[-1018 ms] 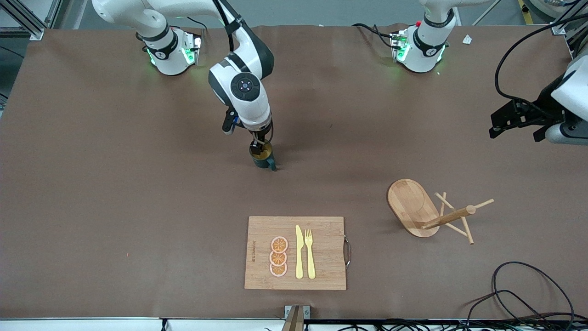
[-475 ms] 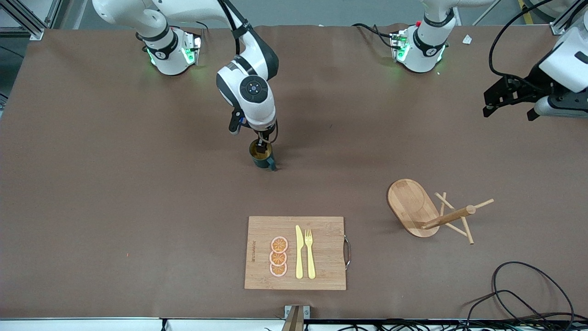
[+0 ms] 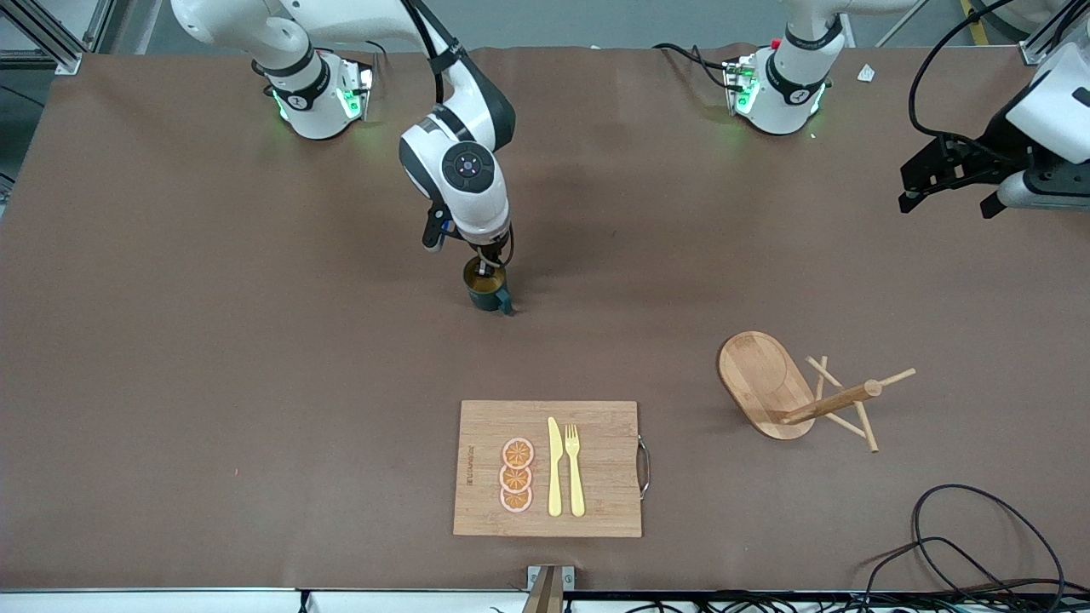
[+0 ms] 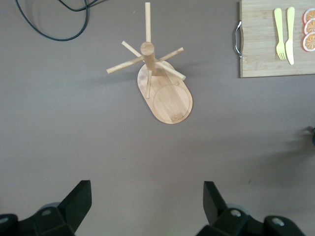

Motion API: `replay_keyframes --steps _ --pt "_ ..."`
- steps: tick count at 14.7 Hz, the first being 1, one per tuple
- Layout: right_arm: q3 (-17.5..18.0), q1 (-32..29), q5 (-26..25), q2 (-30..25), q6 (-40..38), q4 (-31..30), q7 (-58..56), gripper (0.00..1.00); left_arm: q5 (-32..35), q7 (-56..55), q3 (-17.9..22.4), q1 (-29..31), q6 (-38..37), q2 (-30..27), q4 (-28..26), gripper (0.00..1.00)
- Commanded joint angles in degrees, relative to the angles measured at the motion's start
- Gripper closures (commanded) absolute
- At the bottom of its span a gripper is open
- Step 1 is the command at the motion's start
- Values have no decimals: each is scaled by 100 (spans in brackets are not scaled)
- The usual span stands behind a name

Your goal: Transfer cup from left to right arm and place

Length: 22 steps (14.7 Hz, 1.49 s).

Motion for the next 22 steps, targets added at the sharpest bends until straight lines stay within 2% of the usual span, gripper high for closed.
replay_keyframes --steps 1,4,10,14,22 --pt "-10 -56 62 -113 -14 -87 -543 100 -19 1 28 15 82 -169 -164 0" --pt "-10 -284 62 -331 -400 -52 -1791 100 -28 -279 89 32 73 -169 -173 0" --pt "-18 -1074 79 -956 -1454 -43 -5340 100 148 -51 125 94 82 -152 -182 0" --pt "-54 -1759 62 -1132 -1684 27 -7352 100 139 151 125 85 91 -64 -147 0" --pt "-62 -3385 9 -1211 -2493 432 -13628 100 131 28 81 85 214 6 -138 0"
